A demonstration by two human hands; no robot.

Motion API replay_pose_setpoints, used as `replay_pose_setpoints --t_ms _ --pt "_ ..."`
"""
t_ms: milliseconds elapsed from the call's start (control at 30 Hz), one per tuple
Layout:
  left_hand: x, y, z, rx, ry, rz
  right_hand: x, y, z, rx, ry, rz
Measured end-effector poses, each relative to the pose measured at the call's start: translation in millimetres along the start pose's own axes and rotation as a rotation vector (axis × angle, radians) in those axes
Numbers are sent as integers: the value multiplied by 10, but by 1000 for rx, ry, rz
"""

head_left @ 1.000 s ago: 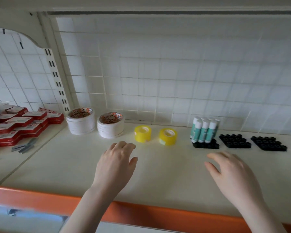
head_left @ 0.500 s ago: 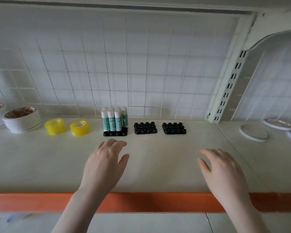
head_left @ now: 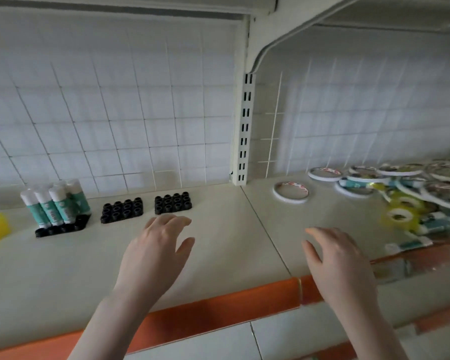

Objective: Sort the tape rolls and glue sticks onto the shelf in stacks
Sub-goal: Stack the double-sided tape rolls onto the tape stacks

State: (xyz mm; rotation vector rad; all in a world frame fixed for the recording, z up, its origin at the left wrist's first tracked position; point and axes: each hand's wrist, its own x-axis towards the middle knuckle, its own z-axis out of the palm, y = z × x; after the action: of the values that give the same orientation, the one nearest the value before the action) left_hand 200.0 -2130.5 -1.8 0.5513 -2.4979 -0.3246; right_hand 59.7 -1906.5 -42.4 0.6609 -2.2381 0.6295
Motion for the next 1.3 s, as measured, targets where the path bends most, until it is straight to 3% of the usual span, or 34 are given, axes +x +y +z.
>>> replay_pose_setpoints --t_ms 300,500,1000,1300 --pt "424 1477 931 -26 -23 -43 632 1534 -122 39 -42 -132" --pt "739 2049 1194 25 -67 -60 1000 2111 -115 83 -56 -180" --pt "1332 2124 1743 202 -357 -19 1288 2520 67 153 -87 -172" --pt "1338 1986 1837 237 -308 20 1345 2503 205 150 -102 -190"
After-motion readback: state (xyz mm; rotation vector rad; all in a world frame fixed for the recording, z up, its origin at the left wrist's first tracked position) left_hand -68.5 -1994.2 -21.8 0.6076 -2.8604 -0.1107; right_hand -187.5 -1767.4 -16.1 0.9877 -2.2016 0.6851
